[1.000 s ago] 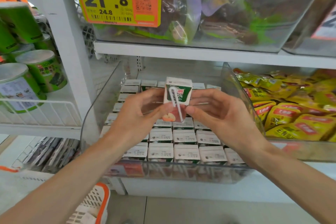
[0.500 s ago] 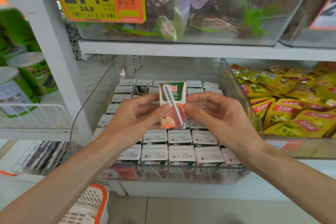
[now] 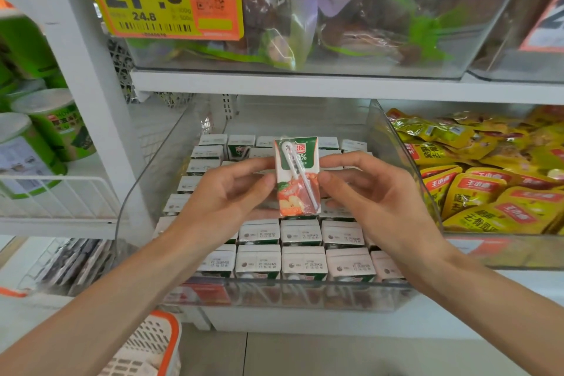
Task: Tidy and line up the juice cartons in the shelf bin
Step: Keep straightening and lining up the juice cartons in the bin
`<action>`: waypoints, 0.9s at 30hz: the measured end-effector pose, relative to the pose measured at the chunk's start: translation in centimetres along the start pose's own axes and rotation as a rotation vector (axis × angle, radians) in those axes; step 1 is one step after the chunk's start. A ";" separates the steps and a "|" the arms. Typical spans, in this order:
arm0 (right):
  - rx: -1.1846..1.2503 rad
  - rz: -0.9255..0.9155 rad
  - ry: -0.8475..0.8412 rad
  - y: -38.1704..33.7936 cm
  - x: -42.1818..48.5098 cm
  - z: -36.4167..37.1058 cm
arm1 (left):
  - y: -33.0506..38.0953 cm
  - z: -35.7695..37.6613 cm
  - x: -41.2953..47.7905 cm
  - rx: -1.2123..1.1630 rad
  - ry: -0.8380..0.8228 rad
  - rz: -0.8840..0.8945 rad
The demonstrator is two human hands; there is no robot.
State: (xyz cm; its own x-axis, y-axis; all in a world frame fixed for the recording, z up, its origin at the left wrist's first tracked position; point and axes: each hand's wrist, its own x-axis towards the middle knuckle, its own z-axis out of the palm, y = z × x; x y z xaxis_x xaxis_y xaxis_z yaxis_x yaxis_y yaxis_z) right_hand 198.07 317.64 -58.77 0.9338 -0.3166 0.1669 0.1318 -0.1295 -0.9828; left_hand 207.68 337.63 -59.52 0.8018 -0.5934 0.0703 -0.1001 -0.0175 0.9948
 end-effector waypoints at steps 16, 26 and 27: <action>0.037 0.118 -0.032 0.1 0.1 0.7 | -0.1 0.0 0.2 0.080 -0.026 0.044; -0.013 0.115 -0.111 -0.3 0.2 0.6 | -0.4 -0.1 -0.2 0.059 -0.109 -0.044; -0.008 0.133 -0.113 -0.3 0.3 0.5 | -0.4 -0.1 -0.2 0.049 -0.108 -0.054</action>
State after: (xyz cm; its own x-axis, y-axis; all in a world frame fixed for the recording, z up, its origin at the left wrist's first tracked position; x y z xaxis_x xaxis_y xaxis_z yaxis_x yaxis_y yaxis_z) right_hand 198.46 318.08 -58.49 0.9742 -0.2242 0.0256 0.0029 -0.1010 -0.9949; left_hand 207.63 337.79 -59.92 0.7388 -0.6739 0.0053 -0.0891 -0.0899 0.9920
